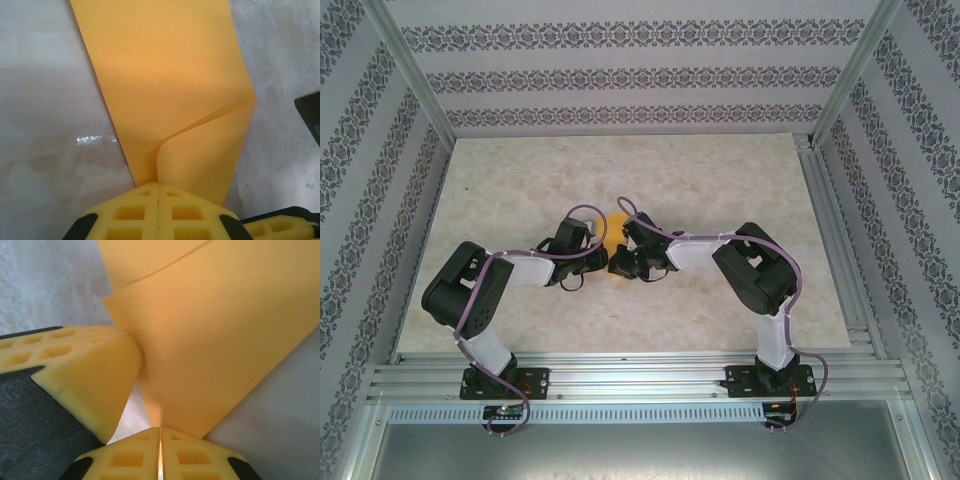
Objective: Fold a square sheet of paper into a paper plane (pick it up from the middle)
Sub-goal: Third fold the triangle at the center of the table.
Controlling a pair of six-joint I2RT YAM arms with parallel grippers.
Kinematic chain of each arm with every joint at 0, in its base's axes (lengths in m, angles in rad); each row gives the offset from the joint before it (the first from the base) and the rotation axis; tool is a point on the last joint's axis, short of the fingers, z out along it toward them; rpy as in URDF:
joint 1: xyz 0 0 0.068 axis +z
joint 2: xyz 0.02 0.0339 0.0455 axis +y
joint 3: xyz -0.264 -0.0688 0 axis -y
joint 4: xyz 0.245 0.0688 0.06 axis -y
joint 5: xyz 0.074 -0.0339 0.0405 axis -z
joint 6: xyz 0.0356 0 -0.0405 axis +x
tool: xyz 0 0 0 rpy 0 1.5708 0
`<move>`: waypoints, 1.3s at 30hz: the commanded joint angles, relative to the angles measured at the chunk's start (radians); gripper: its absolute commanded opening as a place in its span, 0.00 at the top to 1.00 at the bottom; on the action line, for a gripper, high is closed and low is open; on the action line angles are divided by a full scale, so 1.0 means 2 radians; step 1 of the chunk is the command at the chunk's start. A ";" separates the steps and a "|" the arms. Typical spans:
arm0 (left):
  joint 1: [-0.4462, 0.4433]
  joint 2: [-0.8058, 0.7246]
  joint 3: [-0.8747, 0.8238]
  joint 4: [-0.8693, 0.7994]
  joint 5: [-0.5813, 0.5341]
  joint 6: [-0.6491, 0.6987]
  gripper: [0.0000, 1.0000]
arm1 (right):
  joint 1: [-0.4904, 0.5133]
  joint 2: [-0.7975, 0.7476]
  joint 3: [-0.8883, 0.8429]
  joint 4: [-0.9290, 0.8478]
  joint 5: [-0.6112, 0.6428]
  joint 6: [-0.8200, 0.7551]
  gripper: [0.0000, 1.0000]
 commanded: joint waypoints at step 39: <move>0.005 -0.036 0.004 -0.131 -0.042 0.001 0.91 | 0.007 -0.076 0.004 -0.047 0.040 -0.040 0.89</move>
